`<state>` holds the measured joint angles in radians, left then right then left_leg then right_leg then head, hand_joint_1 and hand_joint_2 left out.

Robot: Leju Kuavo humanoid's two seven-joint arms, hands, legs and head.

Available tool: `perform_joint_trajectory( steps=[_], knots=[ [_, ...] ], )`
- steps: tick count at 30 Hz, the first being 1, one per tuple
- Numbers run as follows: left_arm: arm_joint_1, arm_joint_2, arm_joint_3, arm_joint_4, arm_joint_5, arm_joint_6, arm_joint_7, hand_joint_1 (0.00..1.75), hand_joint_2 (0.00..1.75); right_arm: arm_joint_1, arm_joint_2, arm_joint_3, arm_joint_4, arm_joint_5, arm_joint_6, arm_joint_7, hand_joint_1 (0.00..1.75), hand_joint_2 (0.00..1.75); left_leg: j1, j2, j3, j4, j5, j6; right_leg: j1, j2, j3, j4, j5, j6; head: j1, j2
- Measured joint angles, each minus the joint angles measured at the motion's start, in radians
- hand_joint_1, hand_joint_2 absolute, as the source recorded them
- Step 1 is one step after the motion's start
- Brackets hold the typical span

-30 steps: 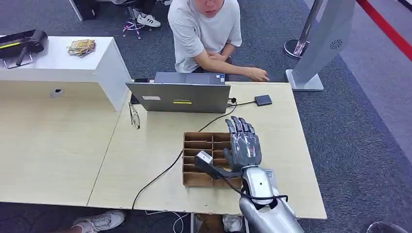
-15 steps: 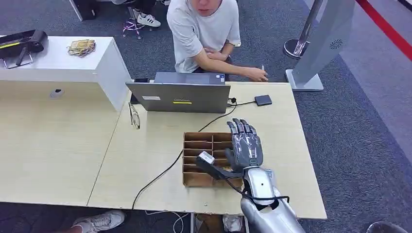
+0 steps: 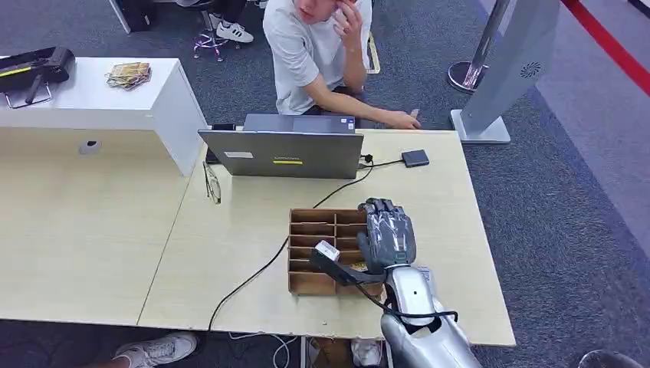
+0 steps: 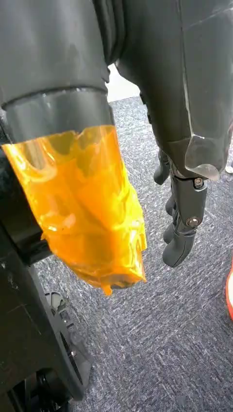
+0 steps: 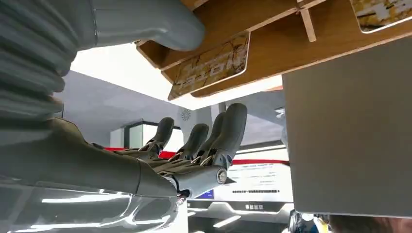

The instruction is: Pass the card to the sensor for recognition and then transmit it.

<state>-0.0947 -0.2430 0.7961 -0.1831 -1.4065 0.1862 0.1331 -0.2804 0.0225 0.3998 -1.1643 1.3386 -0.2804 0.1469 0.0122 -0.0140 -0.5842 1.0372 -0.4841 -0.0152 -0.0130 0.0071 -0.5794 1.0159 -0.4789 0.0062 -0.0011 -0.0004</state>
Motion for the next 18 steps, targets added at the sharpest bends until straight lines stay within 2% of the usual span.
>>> perform_joint_trajectory(
  steps=[4,10,11,12,13,15,18],
  knots=[
    [0.0,0.0,0.0,0.0,0.0,0.0,0.0,0.0,0.0,0.001,0.0,0.0,-0.001,0.0,0.0,0.0,0.68,1.75,0.0,0.0,0.0,0.0,0.0,0.0,0.0,0.0,0.0,0.0,0.0,0.0,0.0,0.0],
    [0.0,0.0,0.0,0.0,0.0,0.0,0.0,0.0,0.0,0.002,-0.001,0.0,-0.001,0.0,0.0,0.0,0.82,1.75,0.0,0.0,0.0,0.0,0.0,0.0,0.0,0.0,0.0,0.0,0.0,0.0,0.0,0.0],
    [0.0,0.0,0.0,0.0,0.0,0.0,0.0,0.0,0.0,0.002,-0.002,0.0,-0.001,0.0,0.0,0.0,0.91,1.75,0.0,0.0,0.0,0.0,0.0,0.0,0.0,0.0,0.0,0.0,0.0,0.0,0.0,0.0],
    [0.0,0.0,0.0,0.0,0.0,0.0,0.0,0.0,0.0,0.002,-0.002,0.0,-0.001,0.0,0.0,0.0,1.12,1.75,0.0,0.0,0.0,0.0,0.0,0.0,0.0,0.0,0.0,0.0,0.0,0.0,0.0,0.0],
    [0.0,0.0,0.0,0.0,0.0,0.0,0.0,0.0,0.0,0.002,-0.002,0.0,-0.001,0.0,0.0,0.0,1.24,1.75,0.0,0.0,0.0,0.0,0.0,0.0,0.0,0.0,0.0,0.0,0.0,0.0,0.0,0.0],
    [0.0,0.0,0.0,0.0,0.0,0.0,0.0,0.0,0.0,0.002,-0.002,0.0,-0.001,0.0,0.0,0.0,1.41,1.75,0.0,0.0,0.0,0.0,0.0,0.0,0.0,0.0,0.0,0.0,0.0,0.0,0.0,0.0],
    [0.0,0.0,0.0,0.0,0.0,0.0,0.0,0.0,0.0,0.002,-0.002,0.0,-0.001,-0.001,0.0,0.0,1.48,1.75,0.0,0.0,0.0,0.0,0.0,0.0,0.0,0.0,0.0,0.0,0.0,0.0,0.0,0.0]
  ],
)
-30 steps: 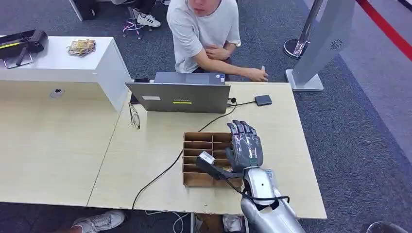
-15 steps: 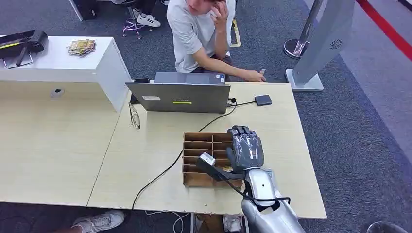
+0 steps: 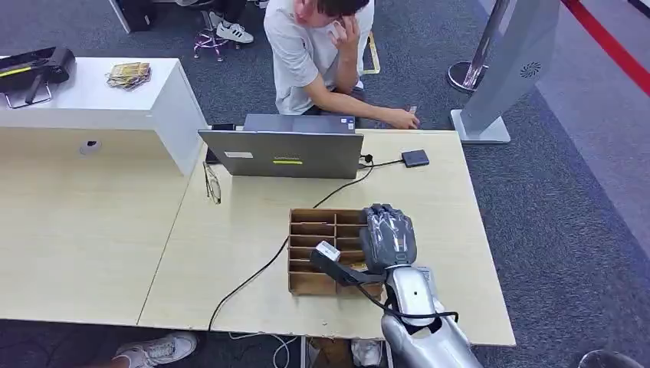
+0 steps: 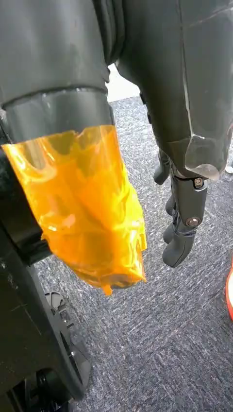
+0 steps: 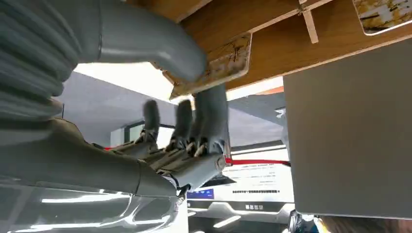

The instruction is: Pass the card to the sensor for recognition and then transmit it.

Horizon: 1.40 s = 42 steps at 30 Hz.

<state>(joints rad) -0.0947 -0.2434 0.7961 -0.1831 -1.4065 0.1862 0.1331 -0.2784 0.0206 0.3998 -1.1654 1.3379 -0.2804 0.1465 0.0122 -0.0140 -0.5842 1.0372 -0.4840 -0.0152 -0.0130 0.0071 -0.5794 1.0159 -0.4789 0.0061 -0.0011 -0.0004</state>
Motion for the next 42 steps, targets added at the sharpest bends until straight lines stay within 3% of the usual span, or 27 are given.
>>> perform_joint_trajectory(
  steps=[12,15,19,42],
  knots=[
    [0.0,0.0,0.0,0.0,0.0,0.0,0.0,0.0,0.0,0.0,-0.001,-0.001,0.0,-0.011,-0.003,-0.013,1.54,1.75,0.0,0.0,0.0,0.0,0.0,0.0,0.0,0.0,0.0,0.0,0.0,0.0,0.0,0.0],
    [0.0,0.0,0.0,0.0,0.0,0.0,0.0,0.0,0.0,0.0,-0.001,-0.001,0.0,-0.013,-0.012,-0.022,1.68,1.75,0.0,0.0,0.0,0.0,0.0,0.0,0.0,0.0,0.0,0.0,0.0,0.0,0.0,0.0],
    [0.0,0.0,0.0,0.0,0.0,0.0,0.0,0.0,0.0,0.002,-0.002,-0.001,-0.007,-0.016,-0.033,-0.032,1.71,1.75,0.0,0.0,0.0,0.0,0.0,0.0,0.0,0.0,0.0,0.0,0.0,0.0,0.0,0.0],
    [0.003,0.001,0.001,0.0,0.016,0.006,-0.018,0.0,0.0,0.054,-0.011,0.023,-0.25,-0.031,-0.127,-0.102,1.75,1.75,0.0,0.0,0.0,0.0,0.0,0.0,0.0,0.0,0.0,0.0,0.0,0.0,0.0,0.0]
  ],
)
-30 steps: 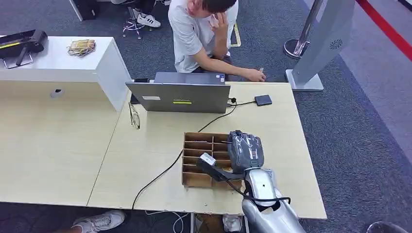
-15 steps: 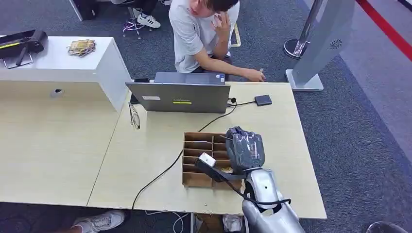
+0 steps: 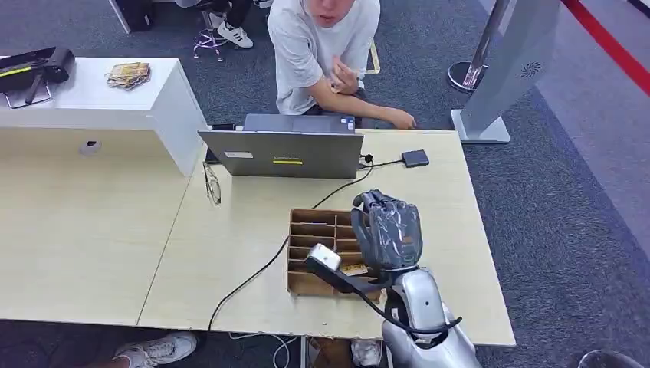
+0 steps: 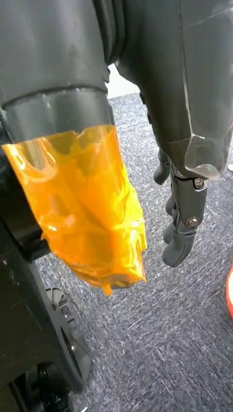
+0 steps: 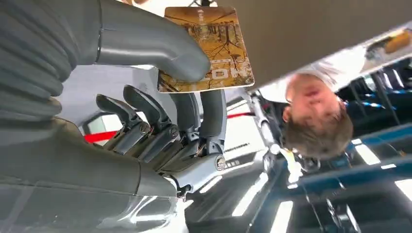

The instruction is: Pass the card to the sensor for recognition and then transmit it.

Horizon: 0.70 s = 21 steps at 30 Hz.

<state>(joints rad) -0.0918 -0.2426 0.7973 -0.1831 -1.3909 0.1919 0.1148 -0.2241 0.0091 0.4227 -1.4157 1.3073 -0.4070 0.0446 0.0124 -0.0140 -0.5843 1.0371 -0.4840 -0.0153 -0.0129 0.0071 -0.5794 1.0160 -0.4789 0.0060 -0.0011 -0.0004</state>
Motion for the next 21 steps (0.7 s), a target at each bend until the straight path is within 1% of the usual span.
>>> perform_joint_trajectory(
  steps=[4,5,9,13,21],
  knots=[
    [0.001,0.0,0.001,0.0,0.003,0.0,0.0,0.0,0.0,0.007,-0.004,0.011,-0.044,-0.006,-0.013,-0.012,1.71,1.75,0.0,0.0,0.0,0.0,0.0,0.0,0.0,0.0,0.0,0.0,0.0,0.0,0.0,0.0],
    [0.001,0.0,0.001,0.0,0.003,0.0,0.0,0.0,0.0,0.008,-0.005,0.012,-0.053,-0.006,-0.017,-0.014,1.75,1.75,0.0,0.0,0.0,0.0,0.0,0.0,0.0,0.0,0.0,0.0,0.0,0.0,0.0,0.0],
    [0.002,0.0,0.001,0.0,0.003,0.001,0.0,0.0,0.0,0.01,-0.009,0.023,-0.078,-0.013,-0.022,-0.019,1.75,1.75,0.0,0.0,0.0,0.0,0.0,0.0,0.0,0.0,0.0,0.0,0.0,0.0,0.0,0.0],
    [0.002,0.0,0.002,0.0,0.003,0.001,0.0,0.0,0.0,0.01,-0.011,0.032,-0.095,-0.027,-0.033,-0.035,1.75,1.75,0.0,0.0,0.0,0.0,0.0,0.0,0.0,0.0,0.0,0.0,0.0,0.0,0.0,0.0],
    [0.002,0.0,0.002,0.0,0.001,0.001,0.0,0.0,0.0,0.006,-0.011,0.046,-0.105,-0.043,-0.032,-0.047,1.75,1.75,0.0,0.0,0.0,0.0,0.0,0.0,0.0,0.0,0.0,0.0,0.0,0.0,0.0,0.0]
  ],
)
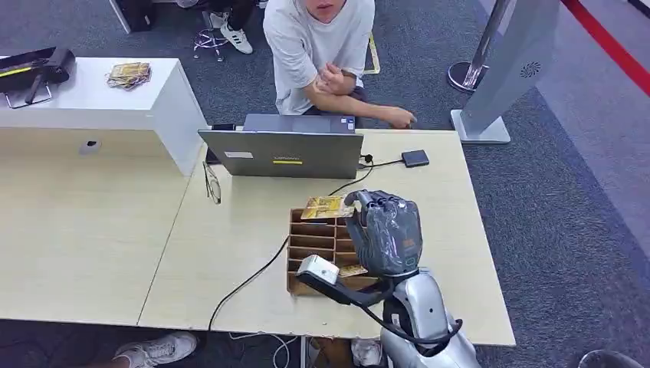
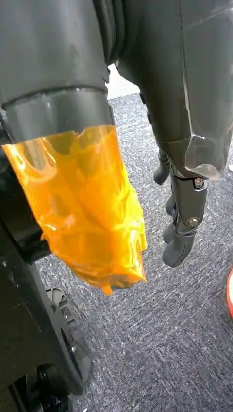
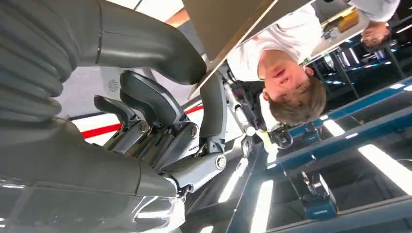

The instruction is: Pass the card to the sensor for recognition and then transmit it.

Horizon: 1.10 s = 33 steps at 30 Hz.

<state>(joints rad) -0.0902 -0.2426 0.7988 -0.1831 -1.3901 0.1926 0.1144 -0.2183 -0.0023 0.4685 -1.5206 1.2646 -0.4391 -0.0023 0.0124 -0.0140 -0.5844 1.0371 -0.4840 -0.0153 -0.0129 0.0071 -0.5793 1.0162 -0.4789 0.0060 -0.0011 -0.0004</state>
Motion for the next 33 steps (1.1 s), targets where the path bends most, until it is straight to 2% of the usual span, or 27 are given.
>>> perform_joint_trajectory(
  steps=[8,16,33],
  knots=[
    [0.0,0.0,0.0,0.0,-0.008,-0.001,0.0,0.0,0.0,-0.031,0.0,0.011,0.0,-0.016,0.002,-0.006,1.75,1.75,0.0,0.0,0.0,0.0,0.0,0.0,0.0,0.0,0.0,0.0,0.0,0.0,0.0,0.0],
    [-0.001,0.0,0.0,0.0,-0.02,-0.005,0.0,0.0,0.0,-0.084,0.005,0.02,0.003,-0.027,0.036,-0.005,1.75,1.75,0.0,0.0,0.0,0.0,0.0,0.0,0.0,0.0,0.0,0.0,0.0,0.0,0.0,0.0],
    [-0.006,0.0,-0.004,0.0,-0.045,-0.025,0.007,0.0,0.0,-0.222,0.06,0.05,0.077,-0.018,0.105,0.024,1.75,1.75,0.0,0.0,0.0,0.0,0.0,0.0,0.0,0.0,0.0,0.001,0.0,0.0,0.0,0.0]
  ],
)
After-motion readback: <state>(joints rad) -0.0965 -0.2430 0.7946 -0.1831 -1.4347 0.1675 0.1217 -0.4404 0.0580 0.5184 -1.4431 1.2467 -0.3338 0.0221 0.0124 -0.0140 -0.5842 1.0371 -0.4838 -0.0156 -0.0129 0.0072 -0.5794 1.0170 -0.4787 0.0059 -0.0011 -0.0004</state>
